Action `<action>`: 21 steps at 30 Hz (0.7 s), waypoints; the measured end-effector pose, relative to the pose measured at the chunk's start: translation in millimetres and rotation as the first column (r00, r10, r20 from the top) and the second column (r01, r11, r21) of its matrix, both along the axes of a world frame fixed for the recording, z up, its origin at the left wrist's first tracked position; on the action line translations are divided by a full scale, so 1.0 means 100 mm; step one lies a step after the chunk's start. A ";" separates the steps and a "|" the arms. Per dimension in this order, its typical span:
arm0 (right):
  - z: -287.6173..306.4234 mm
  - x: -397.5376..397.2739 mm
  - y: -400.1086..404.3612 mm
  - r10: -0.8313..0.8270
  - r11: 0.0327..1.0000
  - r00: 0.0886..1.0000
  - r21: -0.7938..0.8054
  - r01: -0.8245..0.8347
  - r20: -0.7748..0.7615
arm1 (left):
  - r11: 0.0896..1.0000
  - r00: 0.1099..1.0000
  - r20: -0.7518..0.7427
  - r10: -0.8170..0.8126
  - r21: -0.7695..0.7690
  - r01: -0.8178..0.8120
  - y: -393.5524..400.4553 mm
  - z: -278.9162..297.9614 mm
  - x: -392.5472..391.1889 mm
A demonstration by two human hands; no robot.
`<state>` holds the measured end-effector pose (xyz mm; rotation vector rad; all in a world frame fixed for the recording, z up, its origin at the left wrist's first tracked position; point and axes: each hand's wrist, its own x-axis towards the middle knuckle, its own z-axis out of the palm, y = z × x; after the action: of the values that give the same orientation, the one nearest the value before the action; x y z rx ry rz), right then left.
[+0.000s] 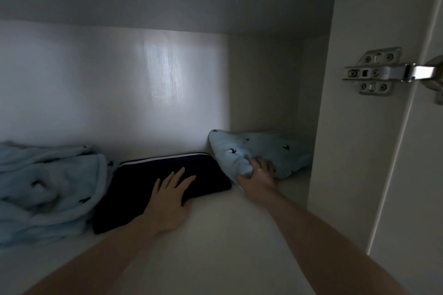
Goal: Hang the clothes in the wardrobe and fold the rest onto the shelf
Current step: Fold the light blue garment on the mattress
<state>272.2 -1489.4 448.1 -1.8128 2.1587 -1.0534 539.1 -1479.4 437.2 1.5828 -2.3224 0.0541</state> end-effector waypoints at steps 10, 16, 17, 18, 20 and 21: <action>-0.14 -0.03 0.10 -0.005 0.999 0.996 -0.037 0.002 -0.085 | 0.999 0.999 0.008 0.043 -0.015 -0.043 -0.03 -0.13 -0.04; -0.21 0.05 0.48 -0.011 0.993 0.982 0.111 0.032 -0.190 | 0.999 0.999 0.020 0.046 0.008 -0.047 -0.04 -0.13 -0.03; -0.20 0.04 0.55 0.004 0.989 0.982 0.148 0.025 -0.190 | 0.999 0.998 0.026 0.048 0.018 -0.049 -0.03 -0.11 -0.04; -0.19 0.05 0.62 0.015 0.983 0.981 0.183 0.021 -0.195 | 0.998 0.998 0.033 0.049 0.031 -0.050 -0.02 -0.09 -0.04; -0.19 0.09 0.77 0.037 0.974 0.977 0.228 0.012 -0.210 | 0.997 0.998 0.042 0.045 0.059 -0.048 0.00 -0.07 -0.04; -0.20 0.12 0.85 0.045 0.972 0.975 0.236 0.008 -0.218 | 0.997 0.998 0.045 0.044 0.068 -0.047 0.02 -0.06 -0.03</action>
<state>284.5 -1404.6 428.4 -1.9102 2.2682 -0.5819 535.6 -1477.8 430.8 1.6836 -2.3452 0.0195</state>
